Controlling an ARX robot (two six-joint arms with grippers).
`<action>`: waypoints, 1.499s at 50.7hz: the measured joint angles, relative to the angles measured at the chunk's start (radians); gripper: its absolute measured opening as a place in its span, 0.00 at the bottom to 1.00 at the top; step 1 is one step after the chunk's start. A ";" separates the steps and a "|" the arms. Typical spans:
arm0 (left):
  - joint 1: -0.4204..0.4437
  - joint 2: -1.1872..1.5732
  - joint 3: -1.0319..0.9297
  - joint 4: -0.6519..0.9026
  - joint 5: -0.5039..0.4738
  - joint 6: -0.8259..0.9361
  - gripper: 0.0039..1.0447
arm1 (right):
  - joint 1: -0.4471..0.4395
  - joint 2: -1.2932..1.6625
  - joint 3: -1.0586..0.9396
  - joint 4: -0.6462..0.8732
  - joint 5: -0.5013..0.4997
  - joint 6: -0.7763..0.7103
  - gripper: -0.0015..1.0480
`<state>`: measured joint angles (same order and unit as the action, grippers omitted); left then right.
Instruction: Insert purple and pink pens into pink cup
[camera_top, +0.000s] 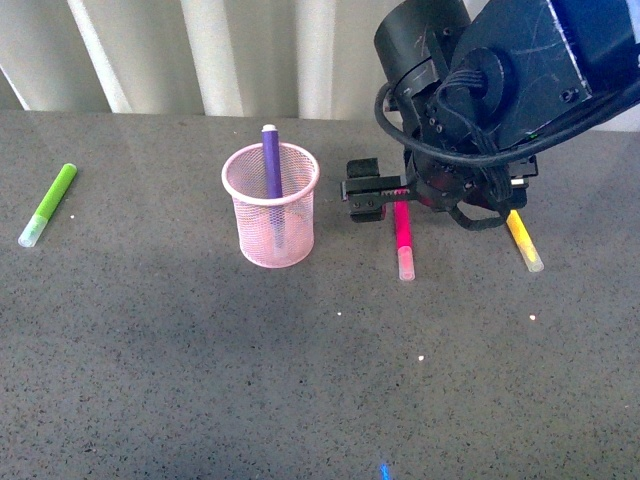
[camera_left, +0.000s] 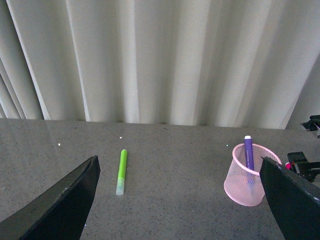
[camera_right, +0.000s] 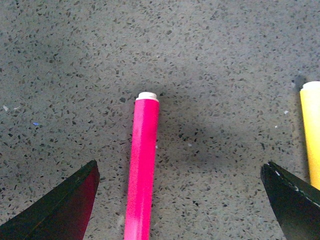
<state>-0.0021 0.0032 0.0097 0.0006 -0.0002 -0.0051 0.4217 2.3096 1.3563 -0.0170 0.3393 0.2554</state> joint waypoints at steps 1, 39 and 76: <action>0.000 0.000 0.000 0.000 0.000 0.000 0.94 | 0.001 0.004 0.003 0.000 0.000 0.000 0.93; 0.000 0.000 0.000 0.000 0.000 0.000 0.94 | -0.006 0.120 0.132 -0.029 0.009 -0.012 0.93; 0.000 0.000 0.000 0.000 0.000 0.000 0.94 | 0.012 0.132 0.092 -0.003 0.011 0.141 0.93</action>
<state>-0.0021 0.0032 0.0097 0.0006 -0.0002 -0.0051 0.4339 2.4413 1.4483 -0.0204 0.3500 0.3962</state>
